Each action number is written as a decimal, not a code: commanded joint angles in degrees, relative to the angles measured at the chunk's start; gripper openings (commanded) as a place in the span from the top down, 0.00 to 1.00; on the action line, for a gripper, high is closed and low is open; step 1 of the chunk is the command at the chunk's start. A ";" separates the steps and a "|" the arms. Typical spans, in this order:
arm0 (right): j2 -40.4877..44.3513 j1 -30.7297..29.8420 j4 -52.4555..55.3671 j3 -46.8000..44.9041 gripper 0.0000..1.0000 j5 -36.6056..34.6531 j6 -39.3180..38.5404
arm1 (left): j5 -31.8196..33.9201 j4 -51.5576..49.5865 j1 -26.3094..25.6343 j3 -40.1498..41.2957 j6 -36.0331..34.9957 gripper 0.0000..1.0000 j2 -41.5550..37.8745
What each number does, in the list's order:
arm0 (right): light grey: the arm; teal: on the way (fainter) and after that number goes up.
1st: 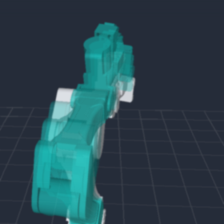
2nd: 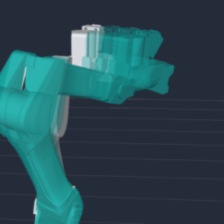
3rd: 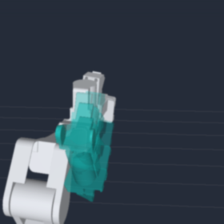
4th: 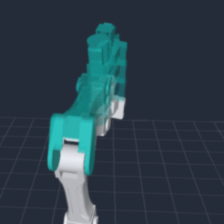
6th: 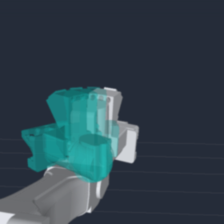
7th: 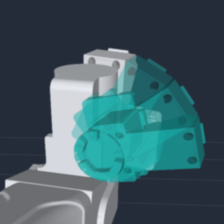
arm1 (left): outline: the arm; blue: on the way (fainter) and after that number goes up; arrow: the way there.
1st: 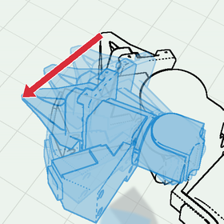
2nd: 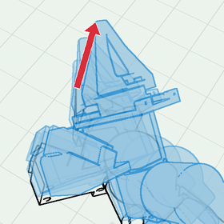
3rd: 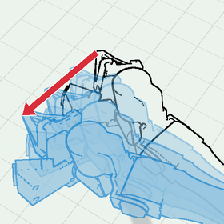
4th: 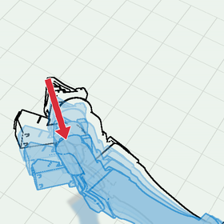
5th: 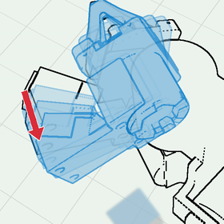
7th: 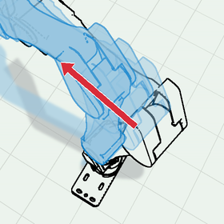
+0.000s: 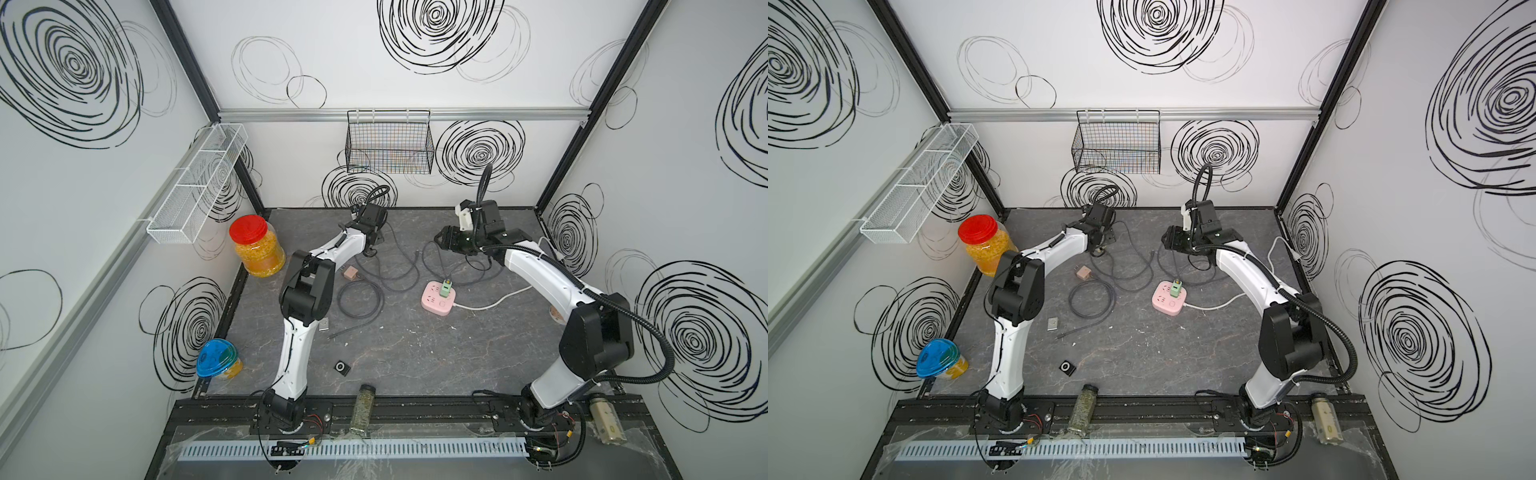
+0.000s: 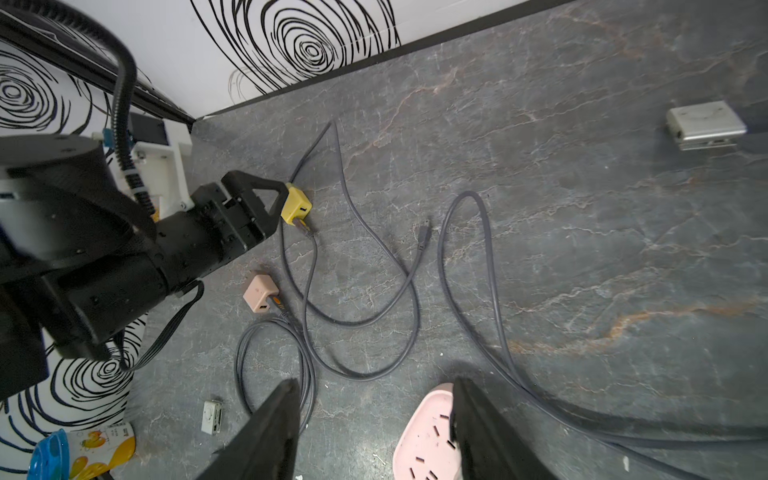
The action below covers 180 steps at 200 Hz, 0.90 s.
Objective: Charge mp3
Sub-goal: Pick up the plug from the center of the board.
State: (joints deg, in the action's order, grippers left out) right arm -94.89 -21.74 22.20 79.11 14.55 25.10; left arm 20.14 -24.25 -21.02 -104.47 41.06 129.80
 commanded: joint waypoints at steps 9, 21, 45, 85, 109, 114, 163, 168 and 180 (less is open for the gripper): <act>-1.20 -0.57 -2.14 2.98 0.38 0.34 -1.93 | 2.11 -2.97 1.14 -3.55 7.31 0.26 2.67; -1.67 -0.66 -2.27 3.22 0.38 0.56 -2.28 | 1.42 -2.57 1.64 -3.53 8.60 0.26 3.47; -2.36 -0.71 -2.73 3.37 0.38 0.69 -2.67 | 1.02 -2.77 2.71 -3.64 10.36 0.26 4.69; -3.24 -0.77 -3.27 3.55 0.38 0.71 -2.60 | -0.98 -1.91 3.79 -3.66 12.28 0.27 6.72; -3.63 -1.41 -3.52 3.75 0.38 0.19 -2.65 | -2.69 -0.97 3.98 -4.70 13.03 0.28 8.28; -3.77 -1.51 -3.50 3.85 0.38 0.04 -2.69 | -3.05 -1.06 4.05 -5.13 13.08 0.28 8.64; -3.90 -2.65 -3.25 3.78 0.38 -1.27 -3.10 | -4.67 -1.35 3.88 -5.84 13.55 0.39 9.15; -3.90 -2.78 -3.17 3.75 0.38 -1.42 -3.13 | -4.67 -1.12 3.88 -5.26 13.58 0.43 8.72; -3.95 -3.13 -3.21 3.60 0.38 -1.36 -3.12 | -4.67 -0.39 3.88 -3.65 13.42 0.51 7.41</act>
State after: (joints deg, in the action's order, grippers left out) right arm -98.52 -24.03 19.75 80.99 14.02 22.83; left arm 16.32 -25.34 -17.19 -109.58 53.74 137.73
